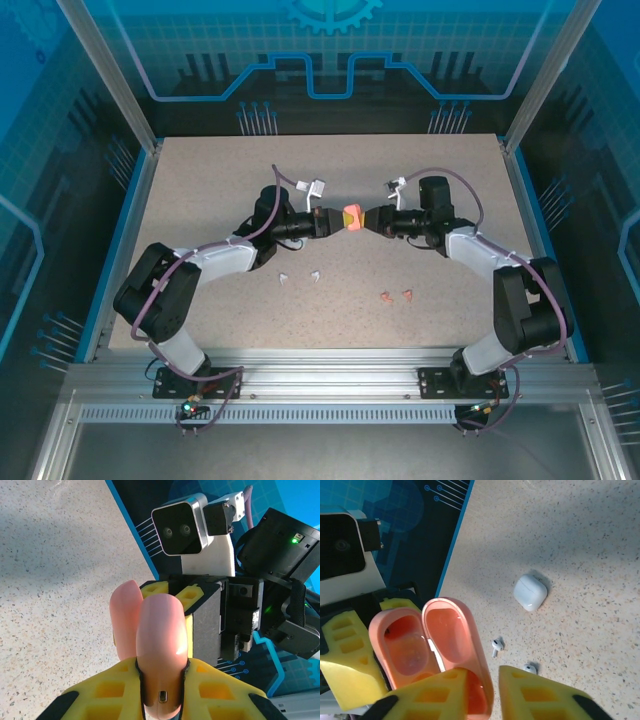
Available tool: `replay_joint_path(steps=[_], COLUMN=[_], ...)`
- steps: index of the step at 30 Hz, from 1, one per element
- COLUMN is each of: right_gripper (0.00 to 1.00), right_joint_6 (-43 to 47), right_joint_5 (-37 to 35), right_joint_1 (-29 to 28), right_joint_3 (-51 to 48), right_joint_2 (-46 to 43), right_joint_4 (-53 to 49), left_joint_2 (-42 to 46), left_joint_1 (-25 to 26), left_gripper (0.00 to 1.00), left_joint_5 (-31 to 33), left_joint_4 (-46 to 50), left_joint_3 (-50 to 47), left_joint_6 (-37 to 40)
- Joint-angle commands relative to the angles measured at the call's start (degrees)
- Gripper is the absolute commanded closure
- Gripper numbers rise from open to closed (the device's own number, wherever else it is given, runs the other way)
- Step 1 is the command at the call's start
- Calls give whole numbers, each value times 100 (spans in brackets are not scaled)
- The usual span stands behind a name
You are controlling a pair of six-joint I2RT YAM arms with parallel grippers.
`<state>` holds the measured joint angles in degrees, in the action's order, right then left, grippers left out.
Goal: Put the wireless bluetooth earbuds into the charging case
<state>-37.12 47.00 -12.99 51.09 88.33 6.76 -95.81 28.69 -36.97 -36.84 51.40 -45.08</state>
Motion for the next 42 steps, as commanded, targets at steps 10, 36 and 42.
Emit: replay_joint_path(steps=[10, 36, 42], right_gripper=[100, 100, 100], right_joint_6=[178, 4032, 4401], right_joint_5=[4, -1922, -1951], right_joint_1=[-46, -214, -443], right_joint_3=[322, 2370, 2574], right_joint_2=[36, 228, 297], right_joint_4=[-326, -4366, -4749], left_joint_2=[-109, -697, -1477], left_joint_1=[78, -786, -777], left_gripper=[100, 15, 25], left_joint_5=[32, -1647, -2076], left_joint_4=[-184, 7694, 8601], left_joint_3=[162, 3706, 4602], left_joint_6=[-98, 4949, 5446])
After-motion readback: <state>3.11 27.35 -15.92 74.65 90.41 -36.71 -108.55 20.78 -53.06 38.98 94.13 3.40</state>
